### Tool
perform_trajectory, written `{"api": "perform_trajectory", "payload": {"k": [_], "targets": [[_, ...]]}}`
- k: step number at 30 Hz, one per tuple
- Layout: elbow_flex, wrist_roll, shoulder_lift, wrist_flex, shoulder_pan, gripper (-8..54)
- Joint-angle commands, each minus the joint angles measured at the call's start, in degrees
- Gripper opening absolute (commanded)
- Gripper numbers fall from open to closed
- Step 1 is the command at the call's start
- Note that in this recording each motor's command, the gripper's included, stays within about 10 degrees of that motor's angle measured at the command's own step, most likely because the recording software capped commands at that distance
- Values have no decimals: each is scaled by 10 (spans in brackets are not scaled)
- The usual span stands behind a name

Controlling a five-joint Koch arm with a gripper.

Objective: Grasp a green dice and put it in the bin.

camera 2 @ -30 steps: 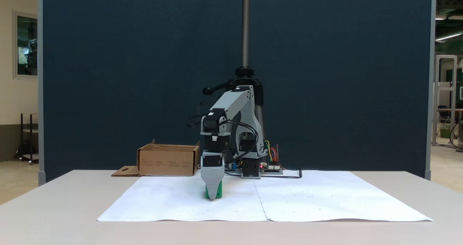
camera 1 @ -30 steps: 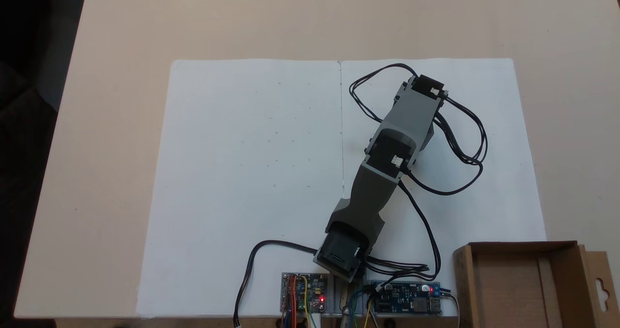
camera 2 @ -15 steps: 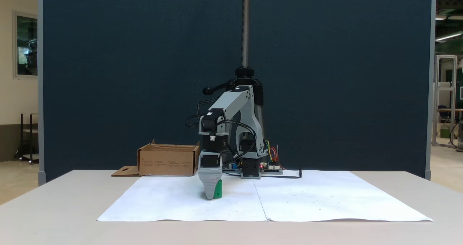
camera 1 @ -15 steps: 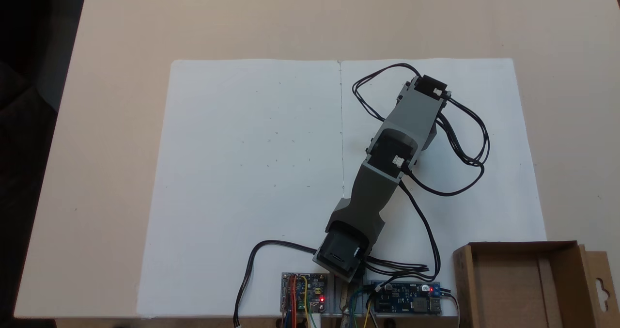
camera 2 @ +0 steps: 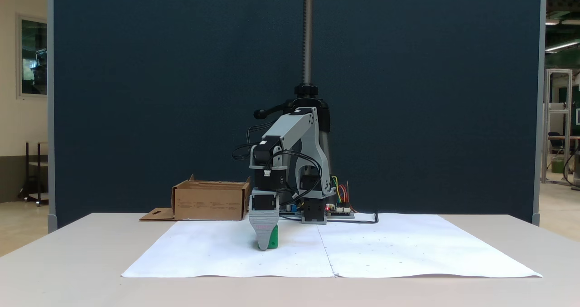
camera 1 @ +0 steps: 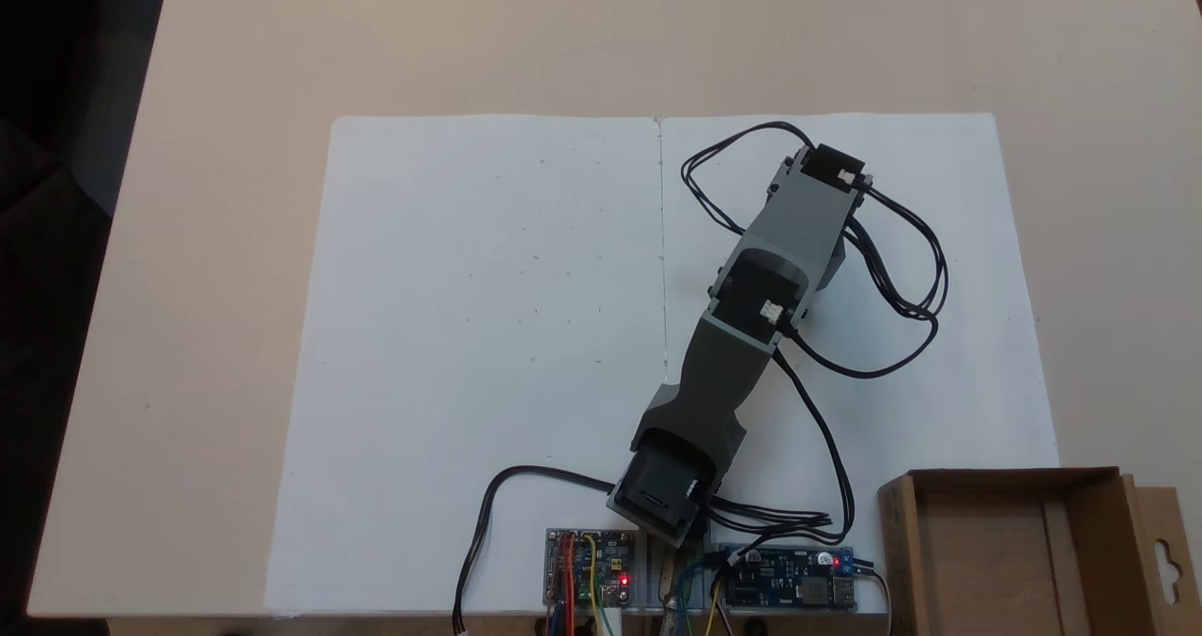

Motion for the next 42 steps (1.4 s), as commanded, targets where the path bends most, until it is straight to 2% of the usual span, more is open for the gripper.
{"api": "perform_trajectory", "payload": {"k": [1,3,8,12,15,20,23,28,34,42], "targets": [[-4,-67,9,-27,-5,279],[-3,-67,9,-27,-10,315],[-3,-67,8,-25,-11,309],[1,-67,8,-25,-7,240],[1,-67,8,-26,-4,226],[1,-63,10,-45,-2,127],[1,-36,19,-52,-1,123],[1,49,92,-52,1,122],[2,159,233,-18,17,122],[3,270,366,-22,135,122]]}}
